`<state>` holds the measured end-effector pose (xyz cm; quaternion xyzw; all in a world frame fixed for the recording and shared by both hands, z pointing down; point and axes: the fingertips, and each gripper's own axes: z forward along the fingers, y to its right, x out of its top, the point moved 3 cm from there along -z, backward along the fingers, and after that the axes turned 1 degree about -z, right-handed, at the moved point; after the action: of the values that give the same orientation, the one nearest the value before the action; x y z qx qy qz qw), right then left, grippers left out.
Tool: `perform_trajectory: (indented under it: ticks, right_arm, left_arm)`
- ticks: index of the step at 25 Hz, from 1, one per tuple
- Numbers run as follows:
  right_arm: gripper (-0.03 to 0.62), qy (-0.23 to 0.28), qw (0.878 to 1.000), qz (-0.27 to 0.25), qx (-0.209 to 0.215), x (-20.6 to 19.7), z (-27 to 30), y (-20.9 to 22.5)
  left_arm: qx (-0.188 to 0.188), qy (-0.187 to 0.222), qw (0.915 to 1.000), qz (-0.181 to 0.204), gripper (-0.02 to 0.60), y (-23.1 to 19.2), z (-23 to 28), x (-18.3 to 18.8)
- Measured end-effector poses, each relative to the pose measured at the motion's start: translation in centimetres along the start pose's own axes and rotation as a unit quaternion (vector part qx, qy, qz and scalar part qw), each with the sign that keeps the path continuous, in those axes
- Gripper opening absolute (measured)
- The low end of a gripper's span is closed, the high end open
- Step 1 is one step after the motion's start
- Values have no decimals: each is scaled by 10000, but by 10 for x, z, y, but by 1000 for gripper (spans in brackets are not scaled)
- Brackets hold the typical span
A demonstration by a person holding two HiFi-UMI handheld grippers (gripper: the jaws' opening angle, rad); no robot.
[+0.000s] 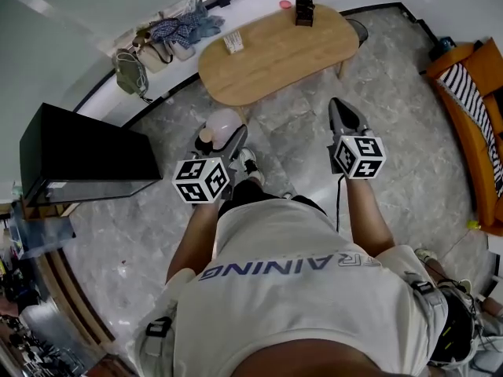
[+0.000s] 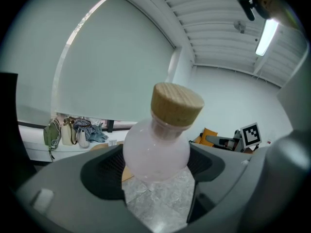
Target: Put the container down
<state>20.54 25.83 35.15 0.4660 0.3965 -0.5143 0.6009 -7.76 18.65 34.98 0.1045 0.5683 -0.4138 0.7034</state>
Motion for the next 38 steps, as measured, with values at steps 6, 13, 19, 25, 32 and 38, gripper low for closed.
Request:
perform_trajectory:
  ticks: [6,13,19,25,32,38]
  right_arm:
    - [17,-30,9996,-112,-245,12,32,20]
    - [17,-163,9991,-250,-295,44,105,20]
    - [17,-473,9979,-432,-46,52,203,-14]
    - [17,-806,9942,-632,317,53,291,-45]
    - [17,-1126,9903,-580,581,38,356,-43]
    - [17,-1447,9812,-454,1193,22,418,-20]
  left_arm:
    - [-231,-34,9995,-231,391,-22,55,13]
    - [-360,-143,9990,-207,391,-61,114,47]
    - [-48,-147,9996,-256,391,-142,144,69]
    - [316,-408,9972,-536,390,-214,171,68]
    - [604,-599,9946,-590,390,-255,203,68]
    - [1015,-601,9905,-704,390,-253,241,70]
